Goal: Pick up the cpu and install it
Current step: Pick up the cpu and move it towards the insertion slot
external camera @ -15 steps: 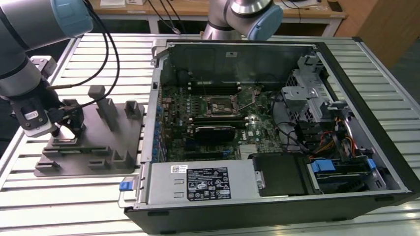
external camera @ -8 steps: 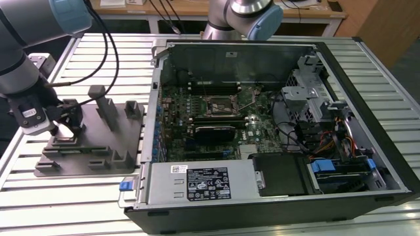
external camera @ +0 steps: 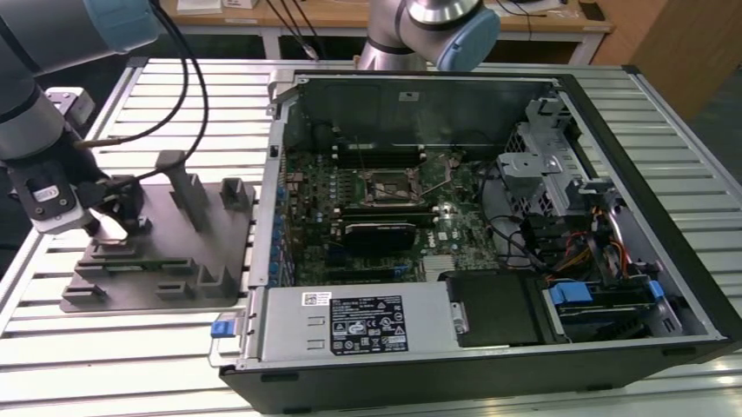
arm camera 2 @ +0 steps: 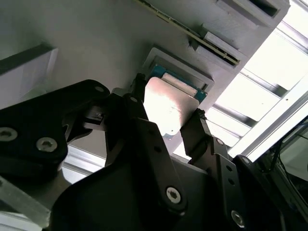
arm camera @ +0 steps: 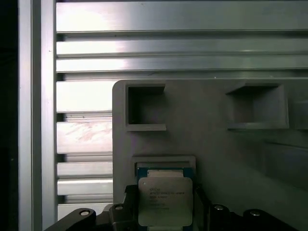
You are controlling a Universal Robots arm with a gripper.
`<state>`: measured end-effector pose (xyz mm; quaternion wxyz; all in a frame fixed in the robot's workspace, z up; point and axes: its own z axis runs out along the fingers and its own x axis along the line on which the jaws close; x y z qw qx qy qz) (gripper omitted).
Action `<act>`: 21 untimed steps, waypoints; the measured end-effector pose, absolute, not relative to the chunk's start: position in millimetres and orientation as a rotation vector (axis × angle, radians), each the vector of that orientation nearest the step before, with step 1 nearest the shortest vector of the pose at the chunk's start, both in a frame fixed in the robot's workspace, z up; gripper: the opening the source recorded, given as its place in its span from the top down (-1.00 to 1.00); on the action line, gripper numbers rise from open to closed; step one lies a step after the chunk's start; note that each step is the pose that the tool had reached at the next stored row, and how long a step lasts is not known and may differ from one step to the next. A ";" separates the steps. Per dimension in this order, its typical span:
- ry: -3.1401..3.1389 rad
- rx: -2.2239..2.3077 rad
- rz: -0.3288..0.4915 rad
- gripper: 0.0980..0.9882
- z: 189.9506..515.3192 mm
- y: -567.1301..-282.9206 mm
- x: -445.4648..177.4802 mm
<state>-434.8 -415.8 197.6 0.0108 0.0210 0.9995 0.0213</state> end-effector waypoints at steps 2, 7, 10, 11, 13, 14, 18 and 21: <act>3.119 0.065 0.066 0.00 200.4 -415.8 -434.8; 3.119 0.064 0.066 0.00 207.2 -415.8 -434.8; 3.119 0.063 0.066 0.00 212.0 -415.8 -434.8; 3.119 0.063 0.066 0.00 213.7 -415.8 -434.8; 3.119 0.063 0.066 0.00 217.4 -415.8 -434.8; 3.119 0.062 0.066 0.00 219.2 -415.8 -434.8; 3.119 0.061 0.066 0.00 226.1 -415.8 -434.8; 3.119 0.061 0.066 0.00 231.4 -415.8 -434.8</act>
